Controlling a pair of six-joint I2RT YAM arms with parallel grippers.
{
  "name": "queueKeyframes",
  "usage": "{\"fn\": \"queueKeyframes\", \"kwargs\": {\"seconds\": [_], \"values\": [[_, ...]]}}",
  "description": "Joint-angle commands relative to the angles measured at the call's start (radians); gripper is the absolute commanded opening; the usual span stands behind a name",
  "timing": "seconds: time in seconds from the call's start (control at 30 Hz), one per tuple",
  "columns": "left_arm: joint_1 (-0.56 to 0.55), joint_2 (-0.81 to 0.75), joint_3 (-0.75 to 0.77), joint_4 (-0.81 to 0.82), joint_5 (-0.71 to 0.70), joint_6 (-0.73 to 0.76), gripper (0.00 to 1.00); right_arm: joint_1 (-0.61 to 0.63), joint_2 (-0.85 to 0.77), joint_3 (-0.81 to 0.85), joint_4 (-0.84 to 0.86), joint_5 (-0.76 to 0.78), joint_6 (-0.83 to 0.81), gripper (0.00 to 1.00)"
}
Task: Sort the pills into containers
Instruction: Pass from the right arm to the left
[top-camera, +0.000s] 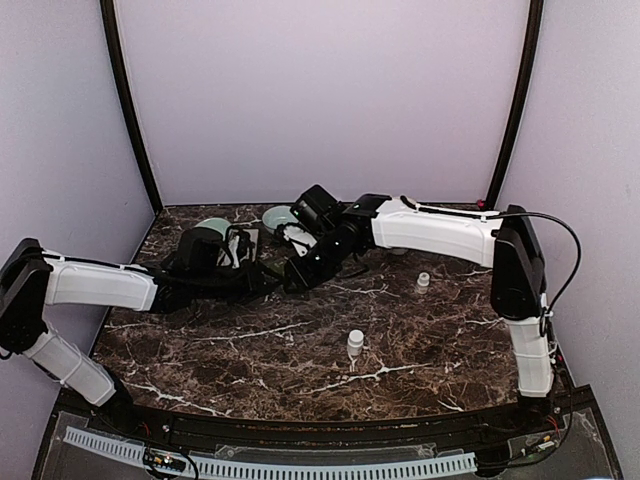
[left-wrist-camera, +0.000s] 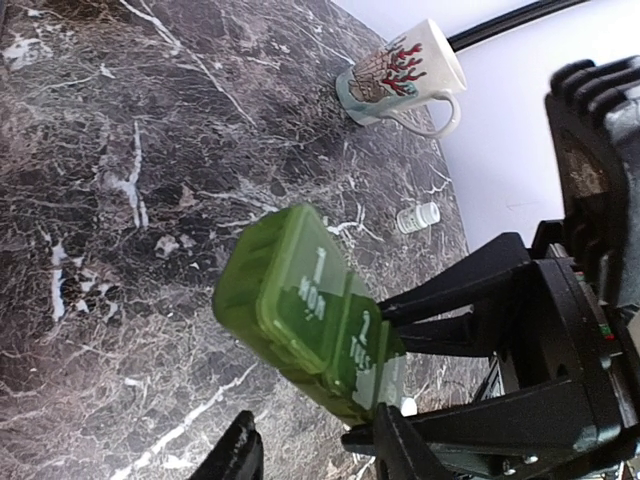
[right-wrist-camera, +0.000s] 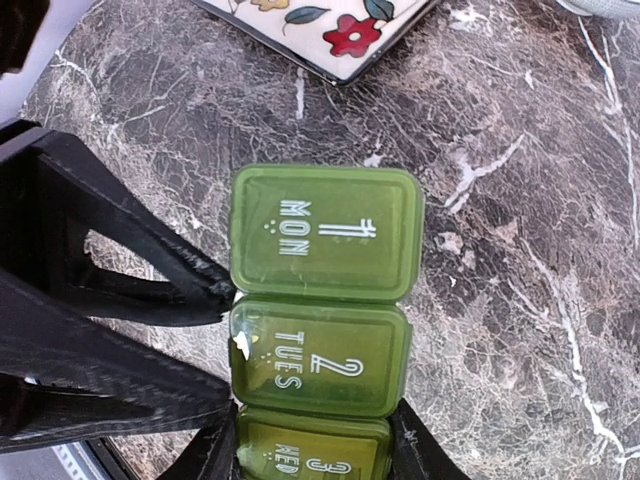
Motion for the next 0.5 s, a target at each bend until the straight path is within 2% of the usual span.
{"fn": "queueKeyframes", "kwargs": {"seconds": [0.0,0.3,0.47], "values": [[-0.012,-0.041,0.019,-0.032,-0.055,-0.021,0.41,0.024,0.024,0.051,-0.004,0.016,0.007,0.33],[-0.015,-0.062,0.017,0.014,-0.068,-0.047,0.42,0.037,0.003,0.018,0.005,0.024,0.007,0.32],[-0.014,-0.122,-0.063,0.09,-0.078,-0.046,0.44,0.01,-0.046,-0.045,0.077,-0.09,0.052,0.32]]}}
